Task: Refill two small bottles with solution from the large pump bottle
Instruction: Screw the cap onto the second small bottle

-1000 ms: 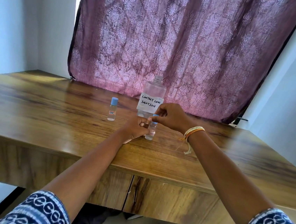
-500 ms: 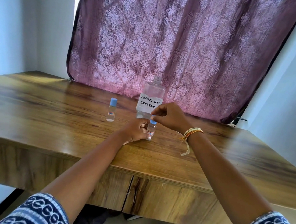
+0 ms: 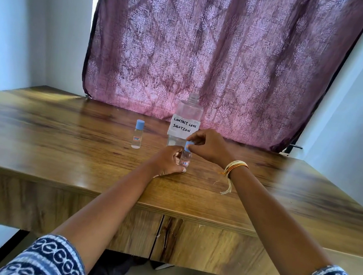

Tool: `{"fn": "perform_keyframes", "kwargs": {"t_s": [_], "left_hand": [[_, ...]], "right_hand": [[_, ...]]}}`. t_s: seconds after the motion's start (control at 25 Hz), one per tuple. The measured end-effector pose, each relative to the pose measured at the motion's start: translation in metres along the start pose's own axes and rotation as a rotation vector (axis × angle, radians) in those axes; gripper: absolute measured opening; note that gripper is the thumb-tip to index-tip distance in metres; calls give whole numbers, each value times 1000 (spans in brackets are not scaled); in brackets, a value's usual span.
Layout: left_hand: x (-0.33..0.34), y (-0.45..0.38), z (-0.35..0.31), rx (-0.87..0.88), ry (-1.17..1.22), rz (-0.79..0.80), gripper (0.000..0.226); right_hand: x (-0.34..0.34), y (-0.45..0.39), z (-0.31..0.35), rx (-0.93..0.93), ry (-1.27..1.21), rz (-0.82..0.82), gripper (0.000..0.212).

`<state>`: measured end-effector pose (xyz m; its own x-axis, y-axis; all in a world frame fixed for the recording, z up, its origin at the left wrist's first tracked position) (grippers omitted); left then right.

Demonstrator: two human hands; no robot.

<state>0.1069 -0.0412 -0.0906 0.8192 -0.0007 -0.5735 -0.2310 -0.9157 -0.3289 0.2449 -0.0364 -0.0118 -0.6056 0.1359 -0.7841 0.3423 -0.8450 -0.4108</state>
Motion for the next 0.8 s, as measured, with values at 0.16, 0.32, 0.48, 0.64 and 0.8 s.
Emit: {"fn": "perform_keyframes", "kwargs": {"t_s": [0.16, 0.32, 0.48, 0.64, 0.8], "left_hand": [[0, 0, 1, -5, 24, 8, 54], [1, -1, 2, -26, -3, 12, 51], [0, 1, 1, -11, 59, 16, 53], [1, 2, -1, 6, 82, 13, 52], [1, 1, 0, -6, 94, 10, 48]], "right_hand": [[4, 0, -4, 99, -88, 39, 47], [-1, -1, -5, 95, -328, 111, 44], [0, 2, -6, 92, -221, 0, 36], [8, 3, -6, 94, -322, 139, 54], [7, 2, -6, 107, -427, 153, 46]]}}
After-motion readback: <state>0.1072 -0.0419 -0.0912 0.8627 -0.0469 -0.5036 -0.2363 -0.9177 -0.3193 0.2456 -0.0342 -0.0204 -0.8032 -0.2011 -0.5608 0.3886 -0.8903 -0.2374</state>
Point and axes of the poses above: each hand's wrist, its own y-axis away from the middle knuckle, its own x-axis out of the palm, z = x × y, the point moved 3 cm from there along -y, towards the middle knuckle, and after that the axes turned 3 degrees about x, right-handed, at the moved point
